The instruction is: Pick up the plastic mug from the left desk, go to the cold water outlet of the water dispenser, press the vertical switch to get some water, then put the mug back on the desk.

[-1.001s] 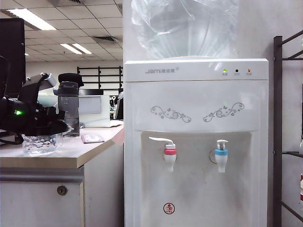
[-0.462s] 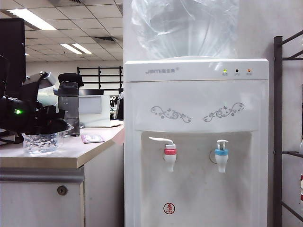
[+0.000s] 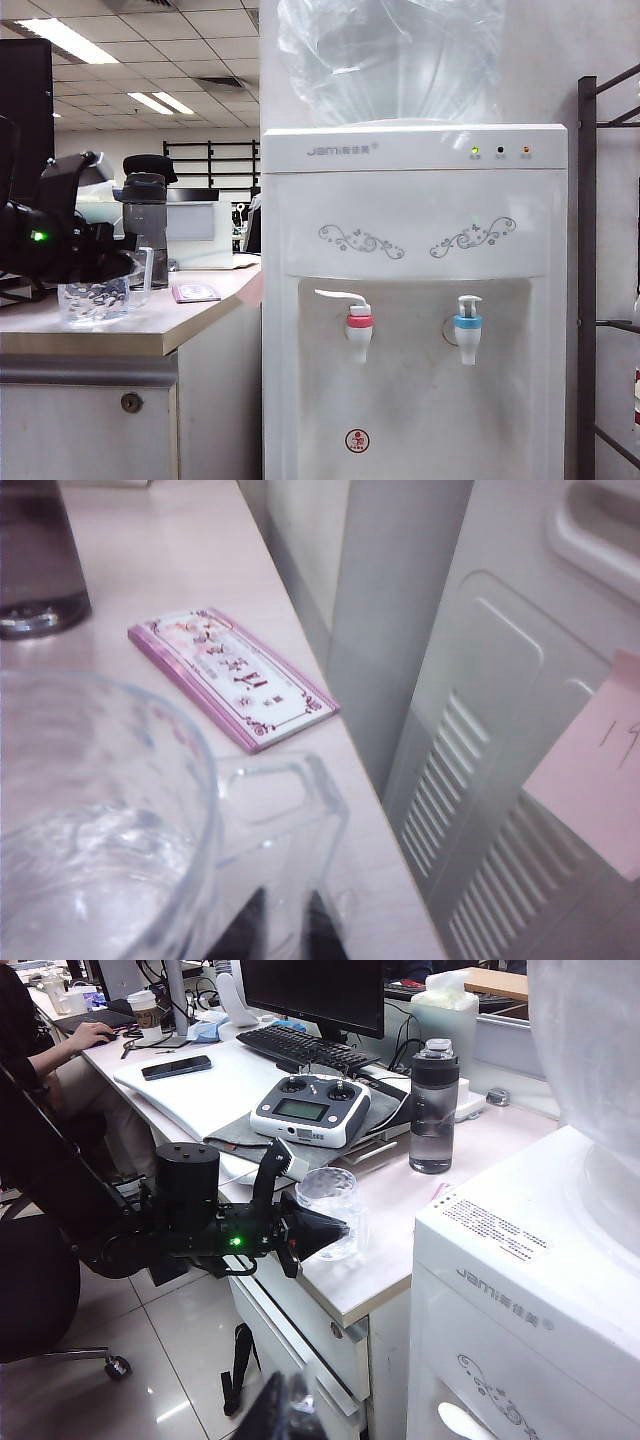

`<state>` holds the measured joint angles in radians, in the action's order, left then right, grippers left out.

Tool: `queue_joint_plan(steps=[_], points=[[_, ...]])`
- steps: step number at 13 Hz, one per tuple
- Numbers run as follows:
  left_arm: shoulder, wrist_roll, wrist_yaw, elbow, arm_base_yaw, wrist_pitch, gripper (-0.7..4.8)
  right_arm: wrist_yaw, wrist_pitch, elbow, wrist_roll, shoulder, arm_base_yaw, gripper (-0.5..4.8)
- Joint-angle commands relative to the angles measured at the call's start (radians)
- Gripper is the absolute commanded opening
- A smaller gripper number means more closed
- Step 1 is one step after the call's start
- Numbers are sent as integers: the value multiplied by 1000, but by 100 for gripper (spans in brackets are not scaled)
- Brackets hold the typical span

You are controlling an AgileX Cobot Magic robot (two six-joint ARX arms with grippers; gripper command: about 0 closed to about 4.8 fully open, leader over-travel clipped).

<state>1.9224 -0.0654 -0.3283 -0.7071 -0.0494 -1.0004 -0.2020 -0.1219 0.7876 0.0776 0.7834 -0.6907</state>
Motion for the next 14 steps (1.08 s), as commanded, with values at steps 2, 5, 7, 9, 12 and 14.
queue_joint_plan(steps=[2, 5, 7, 9, 12, 14], points=[[-2, 186, -17, -2, -2, -3, 50, -2, 14, 3, -2, -3, -1, -5], [-2, 295, -125, -2, -2, -3, 50, -2, 14, 3, -2, -3, -1, -5], [-2, 361, -105, -2, -49, -2, 12, -2, 14, 3, -2, -3, -1, -5], [-3, 362, 465, -2, -277, -3, -6, -2, 14, 3, -2, -3, -1, -5], [-9, 357, 721, -2, -365, -3, 101, -2, 12, 3, -3, -3, 0, -5], [-10, 347, 737, -3, -365, -3, 188, -2, 11, 3, -3, -3, 0, -5]])
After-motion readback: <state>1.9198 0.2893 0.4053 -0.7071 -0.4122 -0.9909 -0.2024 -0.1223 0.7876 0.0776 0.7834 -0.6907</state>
